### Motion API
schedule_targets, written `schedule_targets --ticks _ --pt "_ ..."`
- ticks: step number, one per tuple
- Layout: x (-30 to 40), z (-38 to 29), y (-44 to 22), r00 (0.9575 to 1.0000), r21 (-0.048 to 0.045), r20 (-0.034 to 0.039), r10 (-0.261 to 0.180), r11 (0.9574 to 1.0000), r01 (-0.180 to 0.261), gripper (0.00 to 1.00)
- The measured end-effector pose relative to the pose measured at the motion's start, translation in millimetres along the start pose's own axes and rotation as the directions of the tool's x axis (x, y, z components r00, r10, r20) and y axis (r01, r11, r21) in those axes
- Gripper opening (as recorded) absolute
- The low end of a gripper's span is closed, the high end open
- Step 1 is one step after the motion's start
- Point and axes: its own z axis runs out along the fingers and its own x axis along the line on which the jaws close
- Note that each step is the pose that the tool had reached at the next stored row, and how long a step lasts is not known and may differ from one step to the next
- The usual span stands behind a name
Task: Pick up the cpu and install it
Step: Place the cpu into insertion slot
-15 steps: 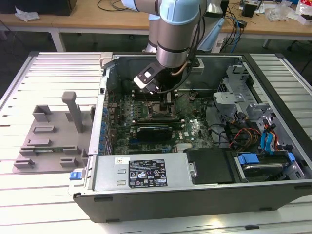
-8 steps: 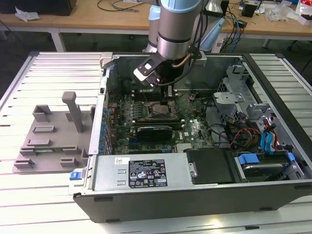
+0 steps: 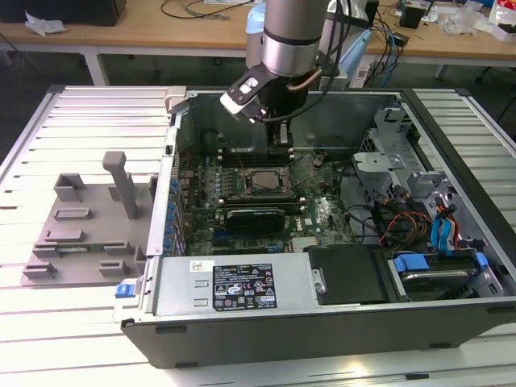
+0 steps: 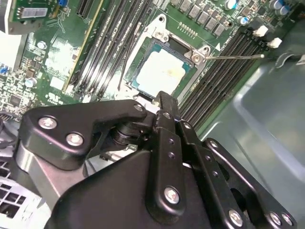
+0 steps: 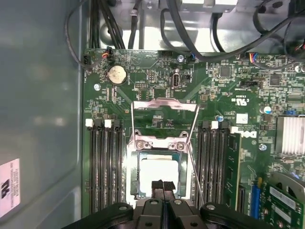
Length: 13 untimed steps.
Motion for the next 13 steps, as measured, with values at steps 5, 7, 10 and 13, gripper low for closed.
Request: schedule_targets --ticks 5,7,10,13 --pt "0.1 -17.2 -0.5 1.0 0.0001 0.0015 0.0 1.0 0.0 0.11" --pt "0.2 -26.0 -0.8 1.0 0.0001 0.0033 0.0 1.0 0.0 0.11" --pt "0.2 -31.7 -1.0 1.0 0.0001 0.0045 0.0 1.0 0.0 0.11" --pt "0.3 -38.1 -1.2 1.0 0.0001 0.0053 0.0 1.0 0.0 0.11"
